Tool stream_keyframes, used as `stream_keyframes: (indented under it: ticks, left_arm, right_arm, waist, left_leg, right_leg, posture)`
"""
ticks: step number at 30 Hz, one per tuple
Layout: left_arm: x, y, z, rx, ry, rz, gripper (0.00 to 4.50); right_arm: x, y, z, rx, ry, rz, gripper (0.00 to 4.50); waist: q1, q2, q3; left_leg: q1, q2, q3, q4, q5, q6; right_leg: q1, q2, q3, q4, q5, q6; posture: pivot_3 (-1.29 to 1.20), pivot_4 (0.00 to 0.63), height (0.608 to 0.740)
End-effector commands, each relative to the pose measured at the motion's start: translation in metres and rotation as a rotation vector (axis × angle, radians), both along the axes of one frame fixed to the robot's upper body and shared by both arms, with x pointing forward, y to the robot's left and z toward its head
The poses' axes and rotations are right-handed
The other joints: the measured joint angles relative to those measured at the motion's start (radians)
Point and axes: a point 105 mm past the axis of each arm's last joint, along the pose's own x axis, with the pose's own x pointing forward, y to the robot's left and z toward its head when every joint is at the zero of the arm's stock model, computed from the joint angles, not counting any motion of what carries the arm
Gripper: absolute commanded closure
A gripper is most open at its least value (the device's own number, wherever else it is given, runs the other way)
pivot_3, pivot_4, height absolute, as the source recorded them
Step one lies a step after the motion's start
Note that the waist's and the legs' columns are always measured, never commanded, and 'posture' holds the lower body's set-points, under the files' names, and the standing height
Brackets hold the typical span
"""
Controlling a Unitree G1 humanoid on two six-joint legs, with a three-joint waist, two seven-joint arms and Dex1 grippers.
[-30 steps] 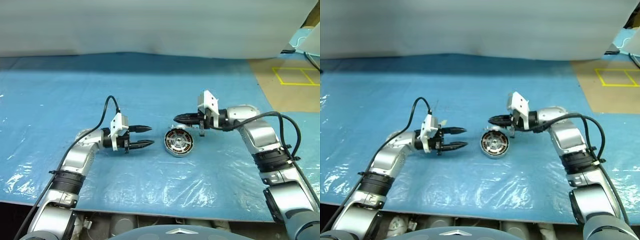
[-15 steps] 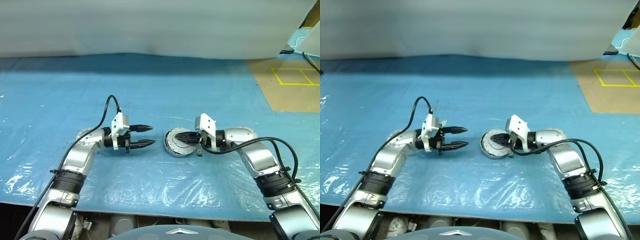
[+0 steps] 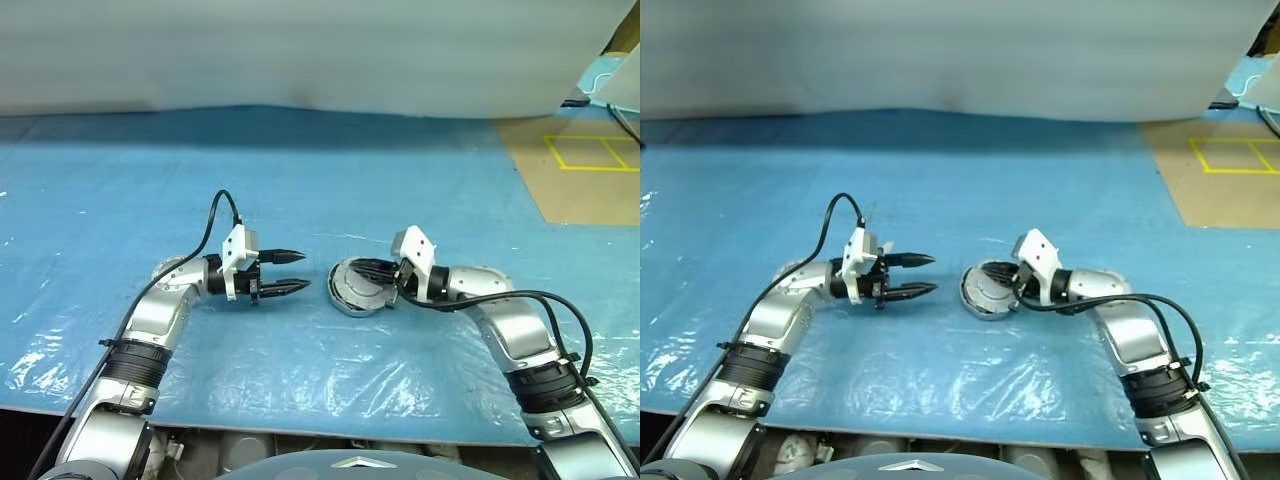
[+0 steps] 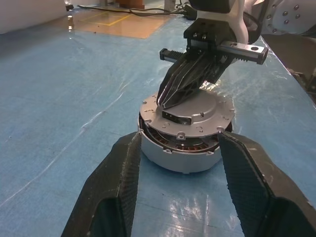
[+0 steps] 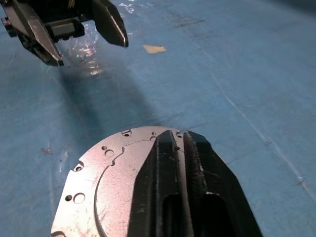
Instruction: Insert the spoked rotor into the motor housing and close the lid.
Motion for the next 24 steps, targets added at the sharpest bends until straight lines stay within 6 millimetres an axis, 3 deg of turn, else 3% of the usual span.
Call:
stream_keyframes:
  ticks: [1,5,10,18,24]
  left_arm:
    - [0.001,-0.002,0.009,-0.013,-0.048,-0.005,1.9]
    - [0.001,-0.003,0.009,-0.015,-0.048,-0.008,1.9]
    - [-0.001,-0.003,0.008,-0.016,-0.046,-0.01,1.9]
    - [-0.003,-0.004,0.004,-0.019,-0.034,-0.014,1.9]
    - [-0.003,-0.003,0.0,-0.014,-0.032,-0.01,1.9]
  right_arm:
    - [0.002,-0.003,0.023,0.029,-0.104,-0.038,3.25]
    - [0.006,-0.009,0.041,0.117,-0.132,-0.094,1.87]
    - [-0.001,-0.015,0.039,0.114,-0.111,-0.094,0.12]
    - [-0.02,-0.01,0.017,0.019,-0.035,-0.039,0.05]
    - [-0.015,-0.017,0.0,-0.034,-0.028,-0.06,0.05]
  waist:
    - [0.0,0.0,0.0]
    - [0.0,0.0,0.0]
    - [0.001,0.0,0.0]
    - [0.001,0.0,0.0]
    - [0.001,0.0,0.0]
  left_leg:
    - [-0.001,0.0,0.0,0.0,0.0,0.0]
    - [-0.001,0.0,0.0,-0.001,0.0,-0.001]
    - [0.0,0.0,0.0,-0.001,-0.002,-0.003]
    - [0.0,0.0,0.0,-0.001,-0.002,-0.003]
    - [0.0,0.0,0.0,0.0,-0.002,-0.003]
  right_leg:
    - [-0.001,0.0,0.0,0.0,0.0,0.0]
    - [-0.001,0.0,0.0,0.0,0.0,0.0]
    - [-0.001,0.0,0.0,0.0,0.0,0.0]
    - [0.0,0.0,0.0,0.0,0.0,0.0]
    - [0.0,0.0,0.0,0.0,0.0,0.0]
  posture:
    - [0.0,0.15,0.74]
    - [0.0,0.15,0.74]
    - [0.0,0.15,0.74]
    - [0.0,0.15,0.74]
    - [0.0,0.15,0.74]
